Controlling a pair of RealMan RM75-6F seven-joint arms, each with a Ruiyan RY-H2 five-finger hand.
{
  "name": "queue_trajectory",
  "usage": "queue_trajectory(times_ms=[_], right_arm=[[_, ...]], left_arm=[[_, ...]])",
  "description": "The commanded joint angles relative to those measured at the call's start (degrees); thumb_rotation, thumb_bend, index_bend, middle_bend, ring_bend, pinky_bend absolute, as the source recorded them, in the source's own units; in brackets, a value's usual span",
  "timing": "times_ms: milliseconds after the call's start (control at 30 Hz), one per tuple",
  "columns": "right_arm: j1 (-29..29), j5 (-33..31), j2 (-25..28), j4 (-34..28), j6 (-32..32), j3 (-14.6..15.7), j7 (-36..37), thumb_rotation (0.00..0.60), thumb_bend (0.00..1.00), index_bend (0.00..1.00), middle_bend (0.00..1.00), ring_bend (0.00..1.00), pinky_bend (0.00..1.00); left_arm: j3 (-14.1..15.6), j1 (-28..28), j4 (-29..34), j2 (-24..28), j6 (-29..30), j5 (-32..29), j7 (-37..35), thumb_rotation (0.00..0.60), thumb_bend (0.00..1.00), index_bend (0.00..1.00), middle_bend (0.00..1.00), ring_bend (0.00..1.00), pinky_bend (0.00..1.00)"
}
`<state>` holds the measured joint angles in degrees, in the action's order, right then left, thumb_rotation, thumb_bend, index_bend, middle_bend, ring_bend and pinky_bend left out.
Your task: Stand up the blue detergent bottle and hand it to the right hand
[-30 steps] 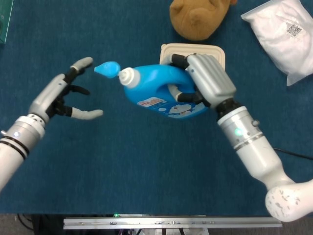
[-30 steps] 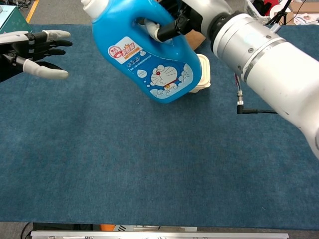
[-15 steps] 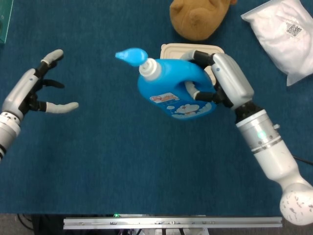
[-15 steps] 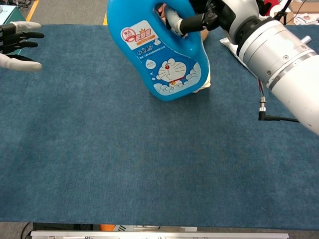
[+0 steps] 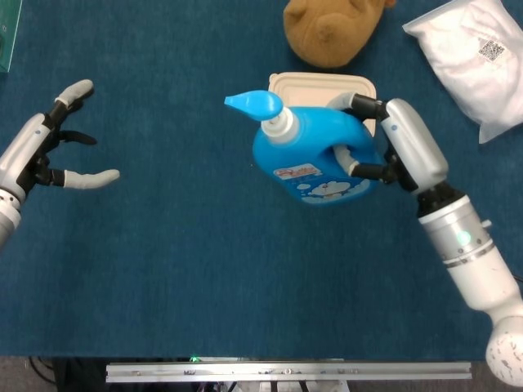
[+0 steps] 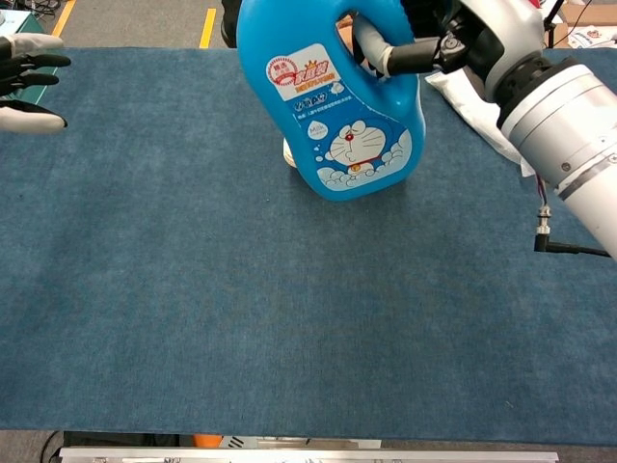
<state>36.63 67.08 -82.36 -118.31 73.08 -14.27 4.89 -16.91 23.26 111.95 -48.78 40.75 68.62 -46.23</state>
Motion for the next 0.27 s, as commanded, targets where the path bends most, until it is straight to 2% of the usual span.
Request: queue_trajectory(times_ms=[33, 267], right_arm=[[-0.6, 0.8, 0.1, 0.2, -0.2, 0.2, 0.4, 0.6, 0.51, 0.49, 0.67, 0.61, 0.56], [-1.9, 2.1, 0.2, 0.5, -0.3, 0.0, 1.6, 0.6, 0.51, 0.49, 0.67, 0.61, 0.56]], left_arm=[[0.2, 0.0, 0.1, 0.2, 0.2, 0.3, -0.4, 0.6, 0.14, 0.0, 0.04, 0.0, 0.26], [0.8, 0.1, 0.1, 0.6, 0.6, 0.9, -1.1, 0.6, 0.14, 0.0, 0.04, 0.0, 0.26]])
